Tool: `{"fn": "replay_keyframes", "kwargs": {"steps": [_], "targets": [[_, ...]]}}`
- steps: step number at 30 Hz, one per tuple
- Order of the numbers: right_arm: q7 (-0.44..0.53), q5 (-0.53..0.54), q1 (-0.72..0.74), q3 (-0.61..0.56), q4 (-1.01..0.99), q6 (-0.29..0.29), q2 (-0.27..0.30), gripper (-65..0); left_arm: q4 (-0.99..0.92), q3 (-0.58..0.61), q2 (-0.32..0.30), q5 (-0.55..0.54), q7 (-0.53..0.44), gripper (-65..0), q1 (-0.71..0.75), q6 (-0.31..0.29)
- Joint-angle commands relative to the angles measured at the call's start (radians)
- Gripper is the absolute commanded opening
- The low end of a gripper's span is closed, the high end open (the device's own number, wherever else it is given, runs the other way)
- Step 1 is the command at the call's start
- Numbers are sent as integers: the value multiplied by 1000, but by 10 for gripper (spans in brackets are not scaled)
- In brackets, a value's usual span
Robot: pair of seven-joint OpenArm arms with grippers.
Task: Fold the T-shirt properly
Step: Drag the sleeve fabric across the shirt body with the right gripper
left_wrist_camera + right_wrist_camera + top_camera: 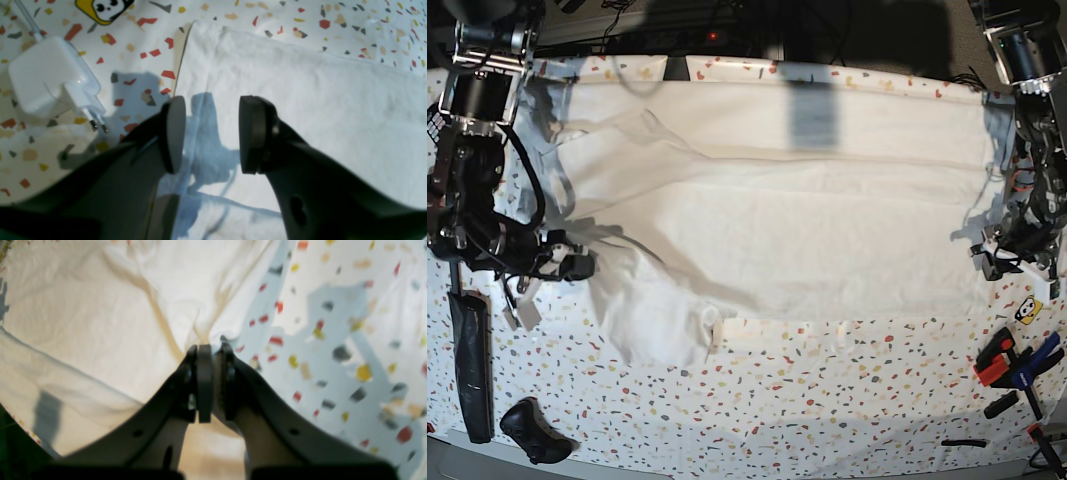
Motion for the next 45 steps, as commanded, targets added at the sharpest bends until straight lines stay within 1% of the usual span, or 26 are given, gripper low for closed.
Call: {"fn": "replay_keyframes", "kwargs": {"steps": [1,4,8,11,14,19,21,22,24,25,26,30,33,39,42,45], "targets": [[6,28,-8,5,18,-1,15,-650,15,-2,-14,-9,-26,-392,-19,-4],[6,77,-79,5,30,0,15,-650,15,-2,-14,-9,-26,-392,-19,-4],[6,101,-159,5,102,17,6,-650,15,-2,-14,-9,-27,-392,-19,-4],[12,98,-203,5,203,19,-11,-650,15,-2,-14,-9,-27,-392,-19,-4],[19,58,-211,12,280,19,-44,-650,15,-2,-14,-10,-27,-392,-19,-4],[6,29,-218,12,284,18,-84,-650,15,-2,-14,-9,-30,-392,-19,-4],[6,31,-227,11,284,18,-85,-650,15,-2,-14,-8,-55,-392,-19,-4],[6,33,-230,12,284,18,-84,-604,15,-2,-15,-8,-68,-392,-19,-5],[6,33,-240,12,284,18,-84,-484,15,-1,-14,4,-87,-391,-20,-5],[6,33,-245,12,284,18,-84,-440,15,0,-14,21,-95,-388,-20,-5],[6,33,-251,12,284,18,-84,-415,15,0,-14,32,-103,-381,-20,-5],[6,45,-267,12,284,18,-84,-408,12,2,-14,44,-101,-342,-35,-6],[6,56,-266,12,285,18,-84,-408,-21,24,-14,71,-94,-334,-82,-7],[6,68,-266,12,285,18,-84,-408,-262,109,-14,186,-97,-334,-245,0],[6,64,-267,13,285,18,-84,-408,-370,112,-18,201,-93,-334,-313,39],[6,39,-267,31,285,18,-84,-408,-455,112,-20,202,-106,-334,-366,39]]}}
